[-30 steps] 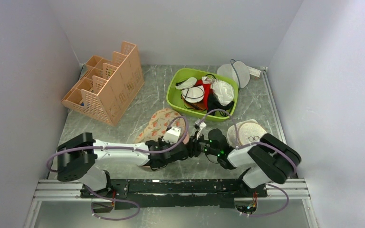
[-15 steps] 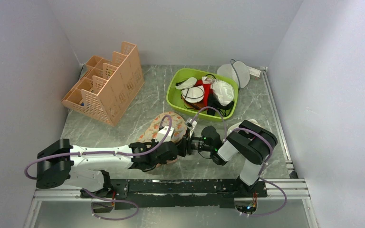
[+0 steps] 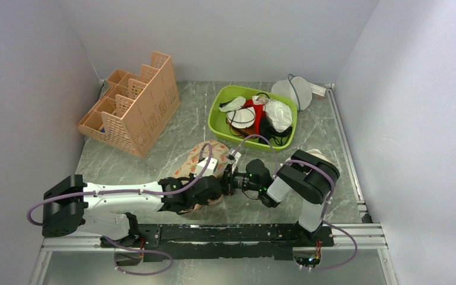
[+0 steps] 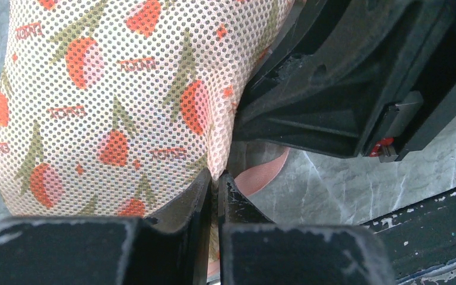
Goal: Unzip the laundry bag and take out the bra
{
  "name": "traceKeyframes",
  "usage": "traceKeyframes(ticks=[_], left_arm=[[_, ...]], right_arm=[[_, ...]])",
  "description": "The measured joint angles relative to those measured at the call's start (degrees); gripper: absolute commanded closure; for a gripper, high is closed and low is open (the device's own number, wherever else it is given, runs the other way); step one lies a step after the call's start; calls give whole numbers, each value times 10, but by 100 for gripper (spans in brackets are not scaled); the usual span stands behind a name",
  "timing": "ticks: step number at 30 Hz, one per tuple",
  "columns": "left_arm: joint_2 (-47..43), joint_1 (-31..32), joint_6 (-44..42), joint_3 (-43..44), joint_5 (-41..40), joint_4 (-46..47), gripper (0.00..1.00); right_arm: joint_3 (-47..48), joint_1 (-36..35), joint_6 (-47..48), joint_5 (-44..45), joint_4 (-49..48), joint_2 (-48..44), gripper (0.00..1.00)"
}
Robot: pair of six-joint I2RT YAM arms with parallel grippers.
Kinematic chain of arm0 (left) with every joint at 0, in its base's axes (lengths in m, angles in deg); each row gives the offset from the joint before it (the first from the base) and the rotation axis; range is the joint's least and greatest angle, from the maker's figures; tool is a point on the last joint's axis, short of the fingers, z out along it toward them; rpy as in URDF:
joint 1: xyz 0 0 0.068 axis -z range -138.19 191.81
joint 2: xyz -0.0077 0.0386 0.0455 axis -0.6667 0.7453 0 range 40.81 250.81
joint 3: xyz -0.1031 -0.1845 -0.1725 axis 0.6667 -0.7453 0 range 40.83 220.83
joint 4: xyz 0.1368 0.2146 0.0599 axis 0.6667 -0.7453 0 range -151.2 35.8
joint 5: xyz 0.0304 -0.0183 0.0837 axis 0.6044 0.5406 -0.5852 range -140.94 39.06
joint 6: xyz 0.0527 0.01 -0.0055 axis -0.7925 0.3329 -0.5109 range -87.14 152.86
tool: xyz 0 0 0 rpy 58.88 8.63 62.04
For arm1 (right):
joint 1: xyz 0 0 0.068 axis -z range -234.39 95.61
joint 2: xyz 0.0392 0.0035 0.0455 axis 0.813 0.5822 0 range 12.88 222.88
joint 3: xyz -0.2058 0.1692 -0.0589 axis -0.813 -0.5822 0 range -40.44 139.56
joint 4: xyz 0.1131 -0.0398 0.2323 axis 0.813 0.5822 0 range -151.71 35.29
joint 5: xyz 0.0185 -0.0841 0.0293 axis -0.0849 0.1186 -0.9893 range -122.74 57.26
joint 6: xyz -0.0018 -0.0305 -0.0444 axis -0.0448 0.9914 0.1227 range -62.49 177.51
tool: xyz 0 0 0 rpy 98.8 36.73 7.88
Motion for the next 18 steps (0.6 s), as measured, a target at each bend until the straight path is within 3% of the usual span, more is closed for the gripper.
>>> traceKeyframes(ticks=[2,9,18], left_arm=[[-1,0,0,0,0,0,85],[-14,-2,2,-10,0,6,91],[-14,-2,20,-23,-1,1,93]], right_arm=[[0,0,-1,9,1,-1,100],[-26,-1,-4,45,17,-47,100],[-44,26,15,184,193,-172,100]])
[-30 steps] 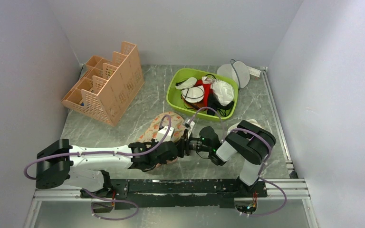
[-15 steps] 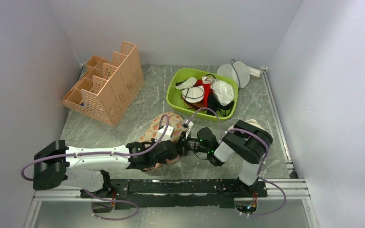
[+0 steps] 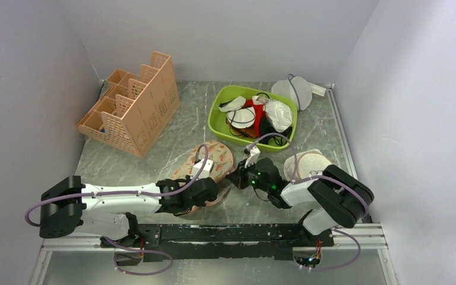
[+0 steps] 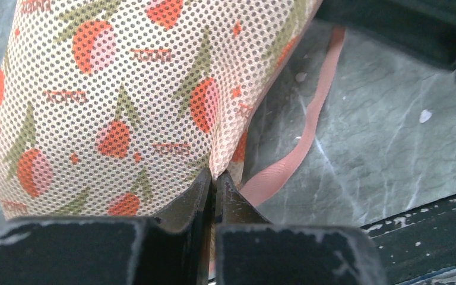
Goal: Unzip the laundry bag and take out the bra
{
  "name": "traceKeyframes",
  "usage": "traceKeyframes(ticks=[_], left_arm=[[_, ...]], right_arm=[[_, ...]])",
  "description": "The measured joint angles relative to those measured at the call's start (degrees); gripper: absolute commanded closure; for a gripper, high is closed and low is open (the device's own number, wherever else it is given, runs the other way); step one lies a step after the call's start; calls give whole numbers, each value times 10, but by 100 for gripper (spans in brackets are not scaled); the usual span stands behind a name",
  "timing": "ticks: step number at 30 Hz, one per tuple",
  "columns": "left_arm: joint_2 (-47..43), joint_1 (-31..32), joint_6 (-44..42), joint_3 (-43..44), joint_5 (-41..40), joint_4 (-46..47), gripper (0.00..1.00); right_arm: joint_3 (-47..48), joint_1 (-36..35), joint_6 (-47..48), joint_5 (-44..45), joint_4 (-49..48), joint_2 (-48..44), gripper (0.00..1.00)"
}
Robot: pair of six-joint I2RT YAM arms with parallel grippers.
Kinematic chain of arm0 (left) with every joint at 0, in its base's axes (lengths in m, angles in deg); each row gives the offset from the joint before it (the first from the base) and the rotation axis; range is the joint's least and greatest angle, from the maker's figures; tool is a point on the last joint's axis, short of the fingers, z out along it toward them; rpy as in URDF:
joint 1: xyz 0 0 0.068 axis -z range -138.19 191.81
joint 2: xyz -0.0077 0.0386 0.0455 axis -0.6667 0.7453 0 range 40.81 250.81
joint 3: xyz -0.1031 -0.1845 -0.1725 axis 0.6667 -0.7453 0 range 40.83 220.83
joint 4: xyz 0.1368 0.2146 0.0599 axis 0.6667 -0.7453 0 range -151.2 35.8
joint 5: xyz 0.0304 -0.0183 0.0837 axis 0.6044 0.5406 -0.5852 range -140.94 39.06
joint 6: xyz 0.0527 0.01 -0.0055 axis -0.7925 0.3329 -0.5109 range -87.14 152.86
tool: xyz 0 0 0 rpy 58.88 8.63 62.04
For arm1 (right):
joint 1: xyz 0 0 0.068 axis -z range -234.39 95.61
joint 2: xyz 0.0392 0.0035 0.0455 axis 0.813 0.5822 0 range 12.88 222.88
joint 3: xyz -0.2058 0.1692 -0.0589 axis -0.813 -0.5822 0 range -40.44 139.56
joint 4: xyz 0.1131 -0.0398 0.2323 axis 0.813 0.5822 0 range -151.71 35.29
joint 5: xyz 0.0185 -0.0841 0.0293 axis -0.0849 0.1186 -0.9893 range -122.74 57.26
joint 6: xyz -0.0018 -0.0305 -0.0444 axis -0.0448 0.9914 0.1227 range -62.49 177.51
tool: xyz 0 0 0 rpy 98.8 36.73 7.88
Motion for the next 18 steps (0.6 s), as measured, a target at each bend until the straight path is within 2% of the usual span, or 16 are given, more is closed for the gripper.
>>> traceKeyframes(ticks=[4,7,8,10,12,15,18], left_arm=[[-1,0,18,-9,-1,-15,93],[-1,0,42,-12,-5,-34,92],[0,0,50,-12,-7,-42,87],[2,0,69,-12,-13,-58,66],[2,0,75,-12,-14,-73,53],[-10,2,64,-14,-9,-81,38],[-59,12,43,-17,2,-79,29]], right_arm=[[0,16,13,68,90,-46,100],[0,17,27,81,139,-76,100],[0,17,32,77,148,-85,100],[0,12,39,62,160,-98,100],[0,0,40,53,165,-104,100],[-8,-26,35,43,164,-108,100],[-23,-49,20,34,160,-116,100]])
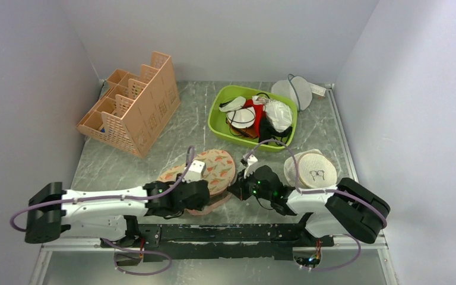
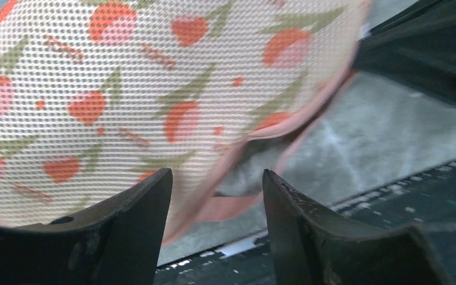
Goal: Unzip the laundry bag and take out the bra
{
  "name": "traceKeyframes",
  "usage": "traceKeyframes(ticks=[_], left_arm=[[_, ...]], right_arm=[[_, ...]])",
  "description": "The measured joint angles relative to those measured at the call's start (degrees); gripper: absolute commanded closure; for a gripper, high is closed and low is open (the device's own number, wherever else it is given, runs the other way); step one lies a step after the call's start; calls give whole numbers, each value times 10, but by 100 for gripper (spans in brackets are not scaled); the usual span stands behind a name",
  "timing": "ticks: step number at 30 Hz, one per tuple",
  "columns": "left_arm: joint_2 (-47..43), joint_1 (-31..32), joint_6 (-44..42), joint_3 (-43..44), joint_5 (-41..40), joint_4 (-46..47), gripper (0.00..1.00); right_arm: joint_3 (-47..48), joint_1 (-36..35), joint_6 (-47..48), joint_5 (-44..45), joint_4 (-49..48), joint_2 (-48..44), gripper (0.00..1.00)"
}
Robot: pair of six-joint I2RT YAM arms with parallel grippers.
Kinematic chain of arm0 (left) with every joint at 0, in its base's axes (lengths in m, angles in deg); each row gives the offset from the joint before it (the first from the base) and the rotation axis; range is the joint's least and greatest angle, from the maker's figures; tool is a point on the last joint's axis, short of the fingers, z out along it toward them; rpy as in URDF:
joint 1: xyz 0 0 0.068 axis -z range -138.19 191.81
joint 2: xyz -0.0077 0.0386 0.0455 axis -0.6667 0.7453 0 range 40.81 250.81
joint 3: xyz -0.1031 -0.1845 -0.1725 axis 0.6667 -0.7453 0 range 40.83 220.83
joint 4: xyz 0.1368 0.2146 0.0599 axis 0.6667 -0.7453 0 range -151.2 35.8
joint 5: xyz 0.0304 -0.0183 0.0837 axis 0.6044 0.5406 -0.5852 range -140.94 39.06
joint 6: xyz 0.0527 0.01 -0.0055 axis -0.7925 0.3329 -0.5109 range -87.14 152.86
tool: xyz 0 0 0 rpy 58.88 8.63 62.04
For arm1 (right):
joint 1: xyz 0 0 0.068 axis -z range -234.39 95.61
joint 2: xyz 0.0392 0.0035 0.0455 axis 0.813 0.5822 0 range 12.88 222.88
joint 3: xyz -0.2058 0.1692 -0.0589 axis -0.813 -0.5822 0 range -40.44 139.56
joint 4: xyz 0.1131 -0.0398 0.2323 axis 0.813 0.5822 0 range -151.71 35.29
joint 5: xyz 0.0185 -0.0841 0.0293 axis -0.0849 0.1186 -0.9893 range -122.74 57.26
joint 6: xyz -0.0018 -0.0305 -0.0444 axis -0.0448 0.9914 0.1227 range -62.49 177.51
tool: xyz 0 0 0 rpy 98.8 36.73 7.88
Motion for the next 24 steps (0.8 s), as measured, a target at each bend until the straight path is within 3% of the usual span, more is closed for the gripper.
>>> traceKeyframes(ticks=[7,15,24], left_arm=[[-52,16,-38,29,10,15,27],[55,19,-96,103,6,58,27],[168,4,-131,116,-8,85,48]], right_arm=[[-5,-20,-19,-12,-6,-10,100],[-5,-24,-27,-17,-2,-44,100],[-5,-26,-33,-17,3,-62,100]])
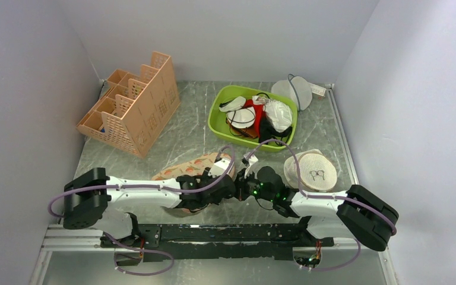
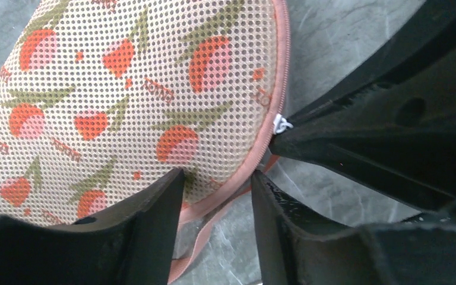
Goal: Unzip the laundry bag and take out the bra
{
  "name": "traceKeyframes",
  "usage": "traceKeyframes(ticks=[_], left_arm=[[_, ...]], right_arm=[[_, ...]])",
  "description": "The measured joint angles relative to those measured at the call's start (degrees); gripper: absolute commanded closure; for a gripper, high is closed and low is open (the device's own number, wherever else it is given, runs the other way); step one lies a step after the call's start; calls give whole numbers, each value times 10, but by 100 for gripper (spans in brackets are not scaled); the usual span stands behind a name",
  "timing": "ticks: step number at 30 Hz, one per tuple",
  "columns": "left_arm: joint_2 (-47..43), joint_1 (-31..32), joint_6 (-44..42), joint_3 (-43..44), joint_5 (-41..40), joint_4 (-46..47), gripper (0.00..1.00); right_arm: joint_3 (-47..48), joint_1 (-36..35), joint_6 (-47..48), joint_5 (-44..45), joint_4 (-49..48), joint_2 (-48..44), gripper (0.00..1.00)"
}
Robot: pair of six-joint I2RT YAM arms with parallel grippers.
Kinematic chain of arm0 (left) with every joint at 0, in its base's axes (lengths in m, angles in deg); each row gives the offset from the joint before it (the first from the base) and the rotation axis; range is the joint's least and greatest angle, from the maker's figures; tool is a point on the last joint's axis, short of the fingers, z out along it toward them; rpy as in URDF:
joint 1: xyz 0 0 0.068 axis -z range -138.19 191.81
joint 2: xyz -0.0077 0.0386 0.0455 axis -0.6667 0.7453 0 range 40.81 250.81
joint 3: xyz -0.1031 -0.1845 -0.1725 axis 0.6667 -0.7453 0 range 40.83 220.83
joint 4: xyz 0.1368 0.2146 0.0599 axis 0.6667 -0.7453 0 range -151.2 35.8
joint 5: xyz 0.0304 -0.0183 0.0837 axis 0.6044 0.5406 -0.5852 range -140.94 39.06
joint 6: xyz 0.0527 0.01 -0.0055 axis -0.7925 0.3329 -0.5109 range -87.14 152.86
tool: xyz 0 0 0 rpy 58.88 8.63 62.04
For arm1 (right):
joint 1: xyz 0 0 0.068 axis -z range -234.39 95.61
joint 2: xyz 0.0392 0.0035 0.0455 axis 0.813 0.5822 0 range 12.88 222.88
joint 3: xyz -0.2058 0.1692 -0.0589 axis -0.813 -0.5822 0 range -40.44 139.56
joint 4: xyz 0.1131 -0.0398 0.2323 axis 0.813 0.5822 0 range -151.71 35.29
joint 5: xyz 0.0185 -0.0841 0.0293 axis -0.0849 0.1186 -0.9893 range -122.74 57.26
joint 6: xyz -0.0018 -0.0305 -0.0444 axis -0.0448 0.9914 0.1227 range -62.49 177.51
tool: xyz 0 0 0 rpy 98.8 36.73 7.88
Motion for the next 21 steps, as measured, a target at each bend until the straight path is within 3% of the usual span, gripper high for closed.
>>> traceKeyframes(ticks=[8,12,21], left_arm=[[16,-6,-2,0,-5,4,80],[9,-6,3,-8,-5,7,91],[-50,-6,19,-71,6,19,93]], right_arm=[[0,-2,0,5,3,-2,100],[0,3,2,13,12,-11,100],[-2,104,11,-18,27,1,100]])
